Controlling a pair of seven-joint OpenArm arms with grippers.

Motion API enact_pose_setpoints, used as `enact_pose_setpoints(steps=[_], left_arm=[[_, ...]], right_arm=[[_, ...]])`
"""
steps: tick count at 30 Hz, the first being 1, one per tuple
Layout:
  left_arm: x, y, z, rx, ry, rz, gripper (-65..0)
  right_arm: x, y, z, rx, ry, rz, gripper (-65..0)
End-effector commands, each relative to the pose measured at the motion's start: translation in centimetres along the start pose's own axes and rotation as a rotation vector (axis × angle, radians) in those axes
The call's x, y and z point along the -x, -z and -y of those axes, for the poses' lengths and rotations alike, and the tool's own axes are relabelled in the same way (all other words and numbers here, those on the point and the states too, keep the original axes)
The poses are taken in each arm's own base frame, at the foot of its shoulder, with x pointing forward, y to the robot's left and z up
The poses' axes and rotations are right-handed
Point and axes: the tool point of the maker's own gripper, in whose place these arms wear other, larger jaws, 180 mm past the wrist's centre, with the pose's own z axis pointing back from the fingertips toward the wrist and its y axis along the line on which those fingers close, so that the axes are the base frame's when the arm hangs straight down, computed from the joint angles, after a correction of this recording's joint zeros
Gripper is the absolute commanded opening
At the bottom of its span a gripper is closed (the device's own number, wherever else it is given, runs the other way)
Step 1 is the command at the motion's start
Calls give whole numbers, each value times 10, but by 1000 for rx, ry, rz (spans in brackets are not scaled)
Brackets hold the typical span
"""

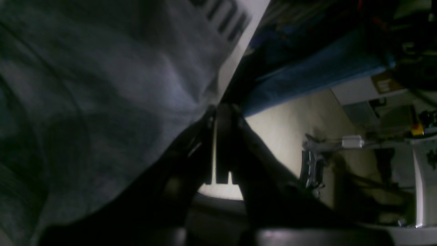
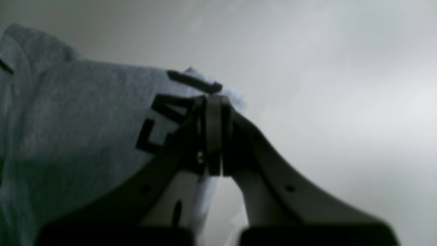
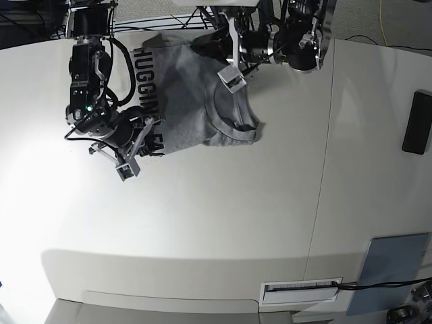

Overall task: Fold the T-shirt properly
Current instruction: 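Lift and flip the folded bundle with the right gripper, left gripper assisting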

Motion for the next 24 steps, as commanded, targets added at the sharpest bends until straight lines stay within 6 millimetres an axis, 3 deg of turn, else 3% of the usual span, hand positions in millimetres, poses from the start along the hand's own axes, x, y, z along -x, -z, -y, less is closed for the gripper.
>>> enact_pose_setpoints(steps=[1,11,18,24], left_arm=[[2,3,-1,-12,13,-8,-650],[48,9,-73,-287,-6,-123,-650],[39,-18,-132,-512,15,-136,-650],[18,-48,-171,-677,124,-112,-650]], right_arm=[[-14,-3,4,6,-8,44,-650],[-3,-8,27,84,-38,-8,-650],[-19,-19,57,174,-31,79,-650],[-33,-22,64,197,-26,126,-650]])
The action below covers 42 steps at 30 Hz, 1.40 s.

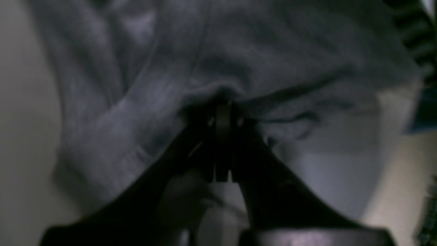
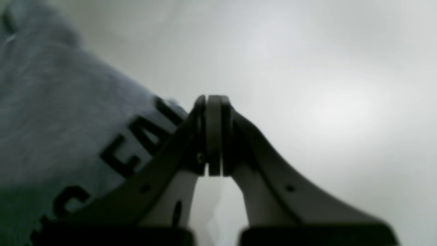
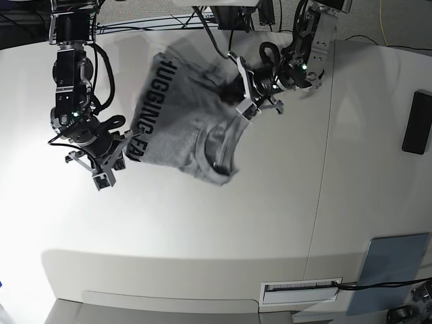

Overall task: Fold the T-shirt properly
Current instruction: 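Lift and flip the folded bundle with the right gripper, left gripper assisting, then lower the bundle flat with both grippers, printed side up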

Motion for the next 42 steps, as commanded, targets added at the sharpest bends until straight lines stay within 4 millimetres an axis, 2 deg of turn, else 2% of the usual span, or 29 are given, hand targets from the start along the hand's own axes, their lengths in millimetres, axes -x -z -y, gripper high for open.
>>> enact_pose_setpoints(steps=[1,4,6,9,15,21,26,29,31,35,39,42], left_arm=[[29,-9,-39,-158,53,-148,-650],[18,-13,-60,-230,79,-127,-650],[10,-14,-67,-251,93,-119,-650],[-1,-13,-73,-262,108,-99,-650],[-25,-14,-73,-243,79,-19,-650],[-58,-31,-68,-208,7,107,-650],[-80,-46,-71,-208,-24,185,-650],[-77,-49,-73,-213,-39,158,-650],[-70,-51,-74,-212,-66,142,-650],[-45,-56,-74,-221,-124,111,-650],[-13,-55,-57,-194,-175,55,-650],[4,-54,-41,-161,-228,34,-650]], right_arm=[[-16,-3,9,30,-11,49,-650],[-8,0,13,54,-12,15,-650],[7,5,14,50,-1,-43,-650],[29,9,9,15,-7,-130,-650],[49,6,-12,-81,3,-192,-650],[79,-15,-37,-136,-45,-230,-650],[82,-41,-60,-169,-86,-188,-650],[79,-50,-61,-151,-118,-172,-650],[73,-49,-47,-73,-115,-147,-650],[47,-45,-18,58,-119,-65,-650],[23,-35,-3,89,-116,-21,-650],[19,-18,10,104,-87,-37,-650]])
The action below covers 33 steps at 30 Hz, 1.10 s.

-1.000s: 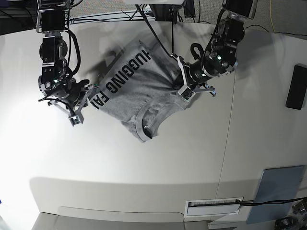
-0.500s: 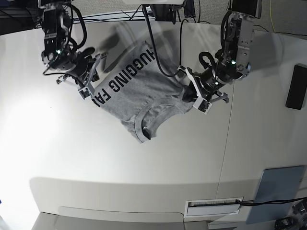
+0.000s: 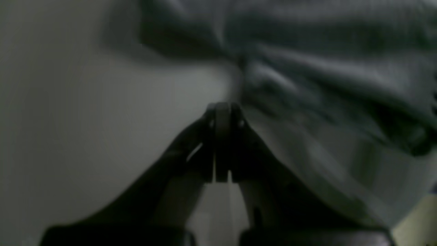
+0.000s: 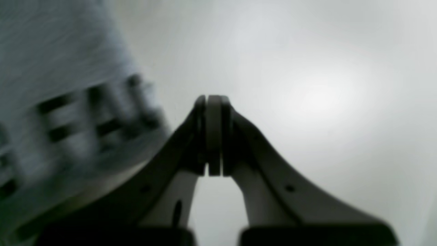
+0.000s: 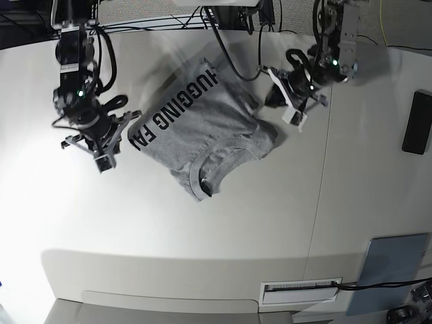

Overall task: Fold the T-shirt properly
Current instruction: 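Lower the bundle flat with both grippers, printed side up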

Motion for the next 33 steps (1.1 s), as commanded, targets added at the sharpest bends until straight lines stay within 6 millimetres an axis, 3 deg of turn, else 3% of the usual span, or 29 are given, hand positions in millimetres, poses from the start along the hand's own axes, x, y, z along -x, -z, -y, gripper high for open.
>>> enact_pose_setpoints(steps=[1,5,11,15,27,33], left_arm=[[-9,-2,5,14,-3,42,-650],[-6,2,11,25,-37,57,-650],[-16,21,13,30,-75,91,-650],[-24,34,4,26,-85,89,-650],[-43,70,-40,-51,-48,87,-650],[-56,65,-48,-73,2,97,-650]], right_arm=[[-13,3,12,23,6,31,-650],[-9,24,16,-3,44,-17,-650],[-2,32,-26,-117,-18,-64,-650],[8,34,-51,-145,-40,-116,-650],[46,-7,-99,-204,-101,-125,-650],[46,-18,-81,-70,-103,-112,-650]])
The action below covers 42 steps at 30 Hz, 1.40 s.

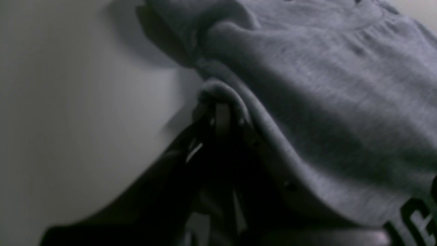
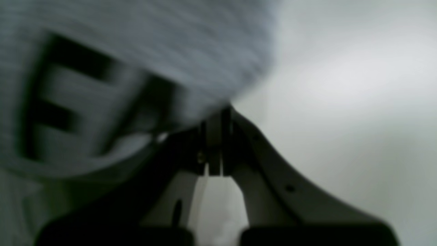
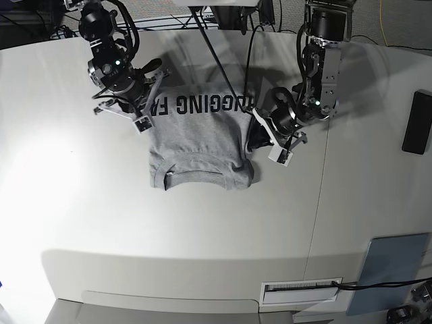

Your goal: Fold the T-shirt properly

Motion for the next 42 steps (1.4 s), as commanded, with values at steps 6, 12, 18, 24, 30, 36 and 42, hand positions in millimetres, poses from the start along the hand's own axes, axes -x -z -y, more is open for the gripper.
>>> enact_pose_setpoints(steps=[6,12,18,24,30,36,42], left_arm=[[-3,-33,-6,-91,86,-3,-650],[-3,-76,-5,-179,86,47,-650],[18,-123,-26,-285,37,40,-650],[44,-169,-32,-308,-20,3,-650],[71,-206,-34,-354,-68,-73,-650],[112,-231,-20,-357,-103,-200,-650],[157,-258,-6,-371,-163,-340,-650]], right_arm=[[-23,-26,12,64,-14,103,-650],[-4,-34,49,161,70,76,-650],[31,-53,77,193,174,24,-650],[41,-95,92,252,195,44,-650],[73,-125,97,302,190,-47,-650],[121,-138,82,272,186,-211,-650],[166,-155,61,221,174,-377,-650]])
